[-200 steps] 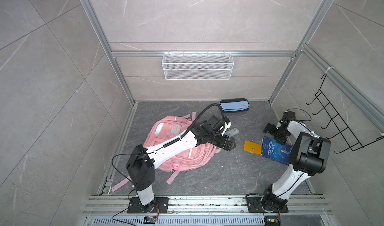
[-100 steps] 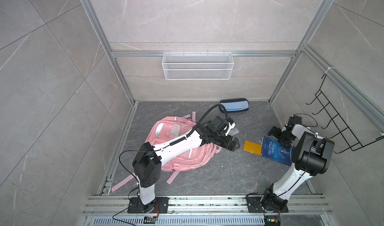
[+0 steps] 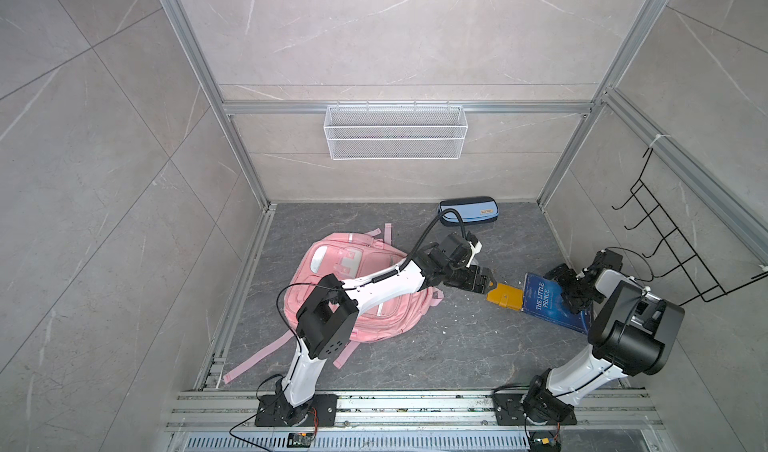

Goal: Pack the student bag

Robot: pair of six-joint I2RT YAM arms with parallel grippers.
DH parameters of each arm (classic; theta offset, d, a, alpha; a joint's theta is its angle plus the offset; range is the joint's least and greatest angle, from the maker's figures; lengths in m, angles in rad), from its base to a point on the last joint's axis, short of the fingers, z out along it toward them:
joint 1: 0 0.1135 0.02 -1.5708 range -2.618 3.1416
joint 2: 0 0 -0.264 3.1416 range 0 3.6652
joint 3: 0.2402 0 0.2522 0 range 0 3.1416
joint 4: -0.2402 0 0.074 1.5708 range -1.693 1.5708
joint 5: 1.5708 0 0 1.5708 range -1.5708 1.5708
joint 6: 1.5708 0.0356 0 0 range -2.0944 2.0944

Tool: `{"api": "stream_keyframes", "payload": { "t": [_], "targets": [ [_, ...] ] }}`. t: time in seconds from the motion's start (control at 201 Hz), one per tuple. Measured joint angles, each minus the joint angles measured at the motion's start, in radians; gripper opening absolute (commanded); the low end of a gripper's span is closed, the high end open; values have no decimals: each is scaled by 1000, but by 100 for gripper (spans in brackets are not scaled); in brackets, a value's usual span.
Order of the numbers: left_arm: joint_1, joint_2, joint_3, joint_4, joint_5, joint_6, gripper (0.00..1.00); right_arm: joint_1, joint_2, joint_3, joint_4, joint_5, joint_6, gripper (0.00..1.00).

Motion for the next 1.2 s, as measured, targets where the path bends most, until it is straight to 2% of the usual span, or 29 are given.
{"api": "stream_keyframes", "payload": {
  "t": [0.13, 0.244, 0.384, 0.658, 0.932, 1.196],
  "targets": [
    [-34, 66, 0, 59, 19, -62, 89, 26, -73, -60, -67, 9, 6, 97],
    [-51, 83, -43, 139, 42, -111, 89, 113, -77, -10, -204, 77, -41, 97],
    [-59, 82, -91, 207, 67, -138, 89, 186, -31, 172, -278, 184, -111, 98],
    [-58, 82, -103, 253, 83, -153, 89, 191, 203, 477, -285, 324, -168, 99],
    [-58, 82, -103, 262, 84, -154, 89, 161, 336, 532, -295, 299, -161, 99],
    [-58, 82, -103, 259, 72, -154, 87, 77, 285, 399, -241, 236, -99, 98]
  ]
}}
